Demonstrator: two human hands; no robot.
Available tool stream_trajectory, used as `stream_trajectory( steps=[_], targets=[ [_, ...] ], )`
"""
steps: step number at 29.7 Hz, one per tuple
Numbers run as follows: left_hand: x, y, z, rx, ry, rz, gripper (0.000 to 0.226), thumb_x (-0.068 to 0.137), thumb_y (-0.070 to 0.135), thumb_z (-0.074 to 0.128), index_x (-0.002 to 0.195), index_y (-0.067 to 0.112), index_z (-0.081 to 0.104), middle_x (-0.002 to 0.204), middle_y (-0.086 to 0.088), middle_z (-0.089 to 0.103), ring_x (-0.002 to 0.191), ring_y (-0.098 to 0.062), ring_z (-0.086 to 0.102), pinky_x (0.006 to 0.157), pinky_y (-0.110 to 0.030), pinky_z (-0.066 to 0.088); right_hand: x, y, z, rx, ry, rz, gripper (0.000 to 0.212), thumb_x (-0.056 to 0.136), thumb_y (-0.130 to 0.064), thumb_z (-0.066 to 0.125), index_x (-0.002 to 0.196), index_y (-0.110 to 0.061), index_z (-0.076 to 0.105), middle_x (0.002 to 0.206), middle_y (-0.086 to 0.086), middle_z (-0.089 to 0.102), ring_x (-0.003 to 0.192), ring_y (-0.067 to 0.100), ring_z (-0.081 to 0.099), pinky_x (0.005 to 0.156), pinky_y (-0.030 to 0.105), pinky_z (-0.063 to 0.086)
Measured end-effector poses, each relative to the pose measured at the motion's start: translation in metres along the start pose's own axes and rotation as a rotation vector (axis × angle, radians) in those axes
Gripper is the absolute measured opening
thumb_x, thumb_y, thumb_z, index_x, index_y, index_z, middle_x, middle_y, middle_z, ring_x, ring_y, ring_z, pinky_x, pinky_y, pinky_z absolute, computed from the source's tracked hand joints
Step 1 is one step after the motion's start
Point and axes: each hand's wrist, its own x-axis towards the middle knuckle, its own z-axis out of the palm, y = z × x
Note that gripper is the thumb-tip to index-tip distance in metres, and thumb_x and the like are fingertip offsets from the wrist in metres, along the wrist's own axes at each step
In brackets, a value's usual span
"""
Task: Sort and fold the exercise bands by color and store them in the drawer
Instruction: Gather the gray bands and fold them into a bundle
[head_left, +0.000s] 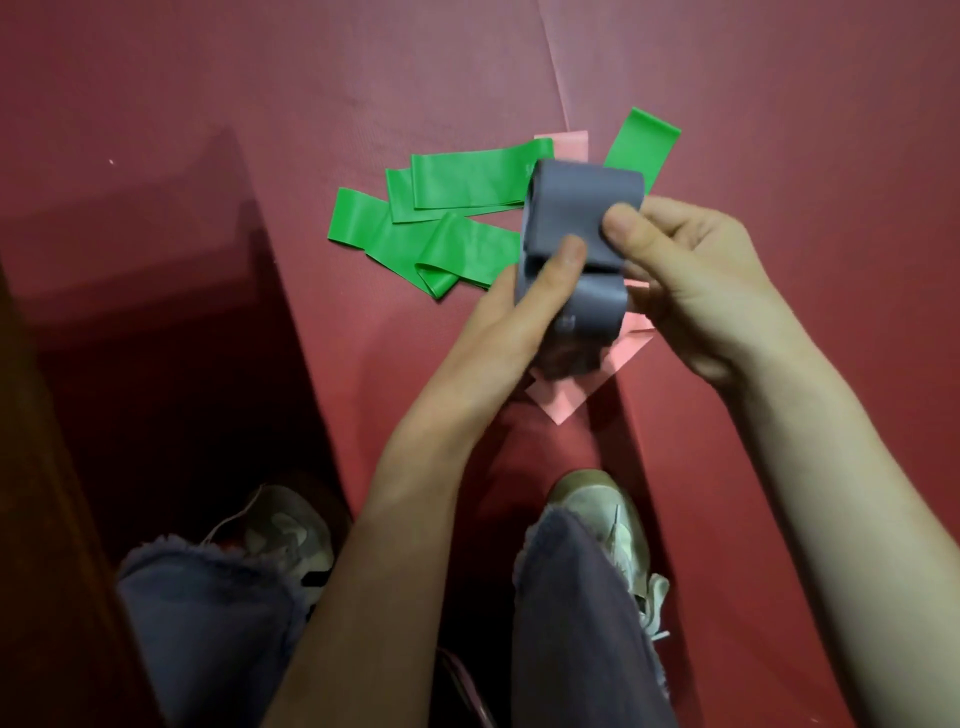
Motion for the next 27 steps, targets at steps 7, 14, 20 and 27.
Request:
stream_trajectory(
  steps=[7,14,20,27],
  targets=[
    [0.001,-0.002,-0.003,0.162,0.080,0.057,0.026,0.095,0.021,0.042,0.078,0.018,0.062,0.069,0.009,0.066,0.068,-0.004,0.061,0.068,-0.018,0.050,0.010,-0.003,-0.006,-0.059,0.065,-0.148,0.011,0.079,-0.018,0.064,0.090,-0.018,0.062,0.070,-0.014,0.071,0.070,0.000,0.063,0.067,0.022,0.052],
    [0.013,-0.006,-0.004,-0.007,0.252,-0.139,0.050,0.097,0.040,0.026,0.091,0.008,0.064,0.087,-0.010,0.068,0.083,-0.020,0.064,0.080,-0.032,0.049,0.005,0.007,-0.011,-0.484,0.017,-0.352,0.037,0.070,-0.007,0.067,0.092,-0.033,0.052,0.082,-0.033,0.063,0.084,-0.012,0.057,0.075,0.010,0.046],
    [0.009,0.001,0.002,-0.335,0.054,-0.175,0.062,0.089,0.056,0.026,0.109,0.004,0.053,0.103,-0.012,0.057,0.093,-0.021,0.054,0.086,-0.030,0.043,-0.007,0.029,-0.011,-0.451,-0.008,-0.327,0.039,0.075,0.009,0.058,0.099,-0.023,0.059,0.099,-0.015,0.058,0.095,-0.009,0.055,0.084,0.012,0.044],
    [0.003,-0.013,-0.003,-0.125,0.129,-0.101,0.014,0.083,0.021,0.059,0.091,0.010,0.062,0.088,-0.009,0.062,0.086,-0.021,0.057,0.076,-0.030,0.045,-0.020,0.034,-0.010,-0.363,-0.123,-0.117,0.067,0.061,0.007,0.034,0.104,-0.038,0.059,0.126,-0.018,0.049,0.120,-0.012,0.043,0.101,0.015,0.039]
  ],
)
